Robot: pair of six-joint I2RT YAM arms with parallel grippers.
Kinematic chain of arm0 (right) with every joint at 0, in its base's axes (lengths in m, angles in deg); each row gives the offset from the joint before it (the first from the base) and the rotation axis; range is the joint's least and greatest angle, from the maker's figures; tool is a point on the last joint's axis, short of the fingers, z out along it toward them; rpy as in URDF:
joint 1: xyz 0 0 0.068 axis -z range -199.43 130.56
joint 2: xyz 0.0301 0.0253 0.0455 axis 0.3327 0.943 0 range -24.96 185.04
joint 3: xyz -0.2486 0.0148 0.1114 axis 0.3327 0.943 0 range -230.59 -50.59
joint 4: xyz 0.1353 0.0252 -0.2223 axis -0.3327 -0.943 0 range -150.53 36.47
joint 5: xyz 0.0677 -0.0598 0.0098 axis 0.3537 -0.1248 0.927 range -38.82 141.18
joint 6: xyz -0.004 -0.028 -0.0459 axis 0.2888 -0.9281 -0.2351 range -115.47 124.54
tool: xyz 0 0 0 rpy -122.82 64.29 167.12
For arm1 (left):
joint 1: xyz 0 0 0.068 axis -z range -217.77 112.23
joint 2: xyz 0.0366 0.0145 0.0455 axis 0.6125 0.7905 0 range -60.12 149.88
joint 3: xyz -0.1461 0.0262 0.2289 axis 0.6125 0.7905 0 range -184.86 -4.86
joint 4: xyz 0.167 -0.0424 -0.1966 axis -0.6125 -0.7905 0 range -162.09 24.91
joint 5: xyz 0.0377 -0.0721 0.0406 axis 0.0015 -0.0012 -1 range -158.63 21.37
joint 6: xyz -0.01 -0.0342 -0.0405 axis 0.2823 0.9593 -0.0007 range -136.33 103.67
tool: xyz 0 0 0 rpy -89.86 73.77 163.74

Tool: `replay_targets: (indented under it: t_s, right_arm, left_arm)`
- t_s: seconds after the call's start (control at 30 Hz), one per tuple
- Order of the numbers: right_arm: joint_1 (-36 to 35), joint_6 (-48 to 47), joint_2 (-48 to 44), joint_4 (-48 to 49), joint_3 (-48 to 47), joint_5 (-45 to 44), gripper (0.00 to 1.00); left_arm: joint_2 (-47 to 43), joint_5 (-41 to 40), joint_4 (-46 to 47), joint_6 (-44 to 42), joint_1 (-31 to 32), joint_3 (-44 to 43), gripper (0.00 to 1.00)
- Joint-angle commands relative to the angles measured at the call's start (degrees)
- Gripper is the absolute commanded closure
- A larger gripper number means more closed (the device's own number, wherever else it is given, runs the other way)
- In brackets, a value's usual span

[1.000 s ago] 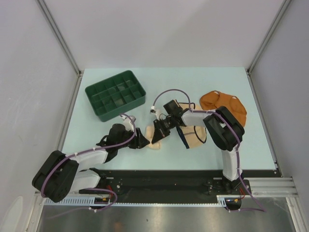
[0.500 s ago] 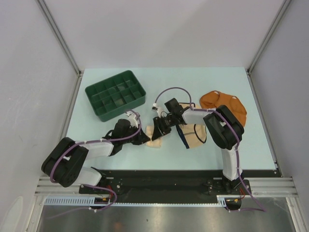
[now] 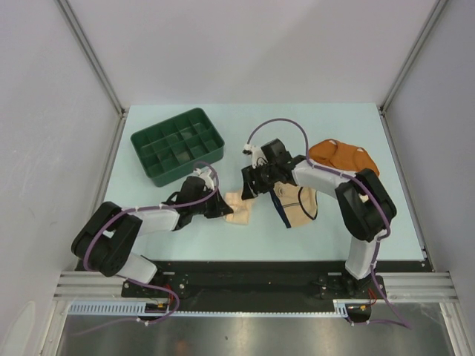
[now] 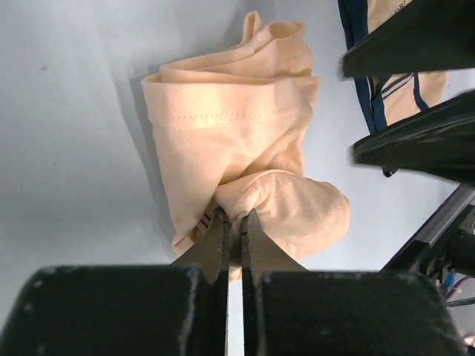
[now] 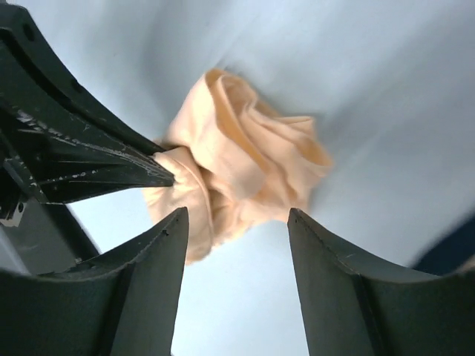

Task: Roll the underwear
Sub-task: Roll the underwear to the center of the board.

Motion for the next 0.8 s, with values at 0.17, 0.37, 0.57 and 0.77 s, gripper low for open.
replay_targets:
  t_s: [0.17, 0.37, 0.57, 0.77]
  right_arm:
    - [-8.80, -8.94, -8.70, -2.42, -0.27, -11.19, 0.48]
    - [-11.80, -6.75, -5.19, -1.99, 0.43, -11.20, 0.63]
    - [-13.91, -4.81, -3.95, -1.37, 1.13, -12.25, 0.69]
    - [-14.26, -3.93, -3.87, -1.28, 2.36, -13.65, 0.70]
  left_arm:
    - [2.24, -4.07, -8.32, 1.81, -1.96, 0.70, 1.00]
    - [1.01, -3.45, -9.19, 1.64, -2.93, 0.88, 1.00]
    - [-0.13, -3.72, -10.07, 1.55, -3.72, 1.31, 0.99]
    - [-0.14, -3.45, -9.64, 1.02, -3.90, 1.23, 1.00]
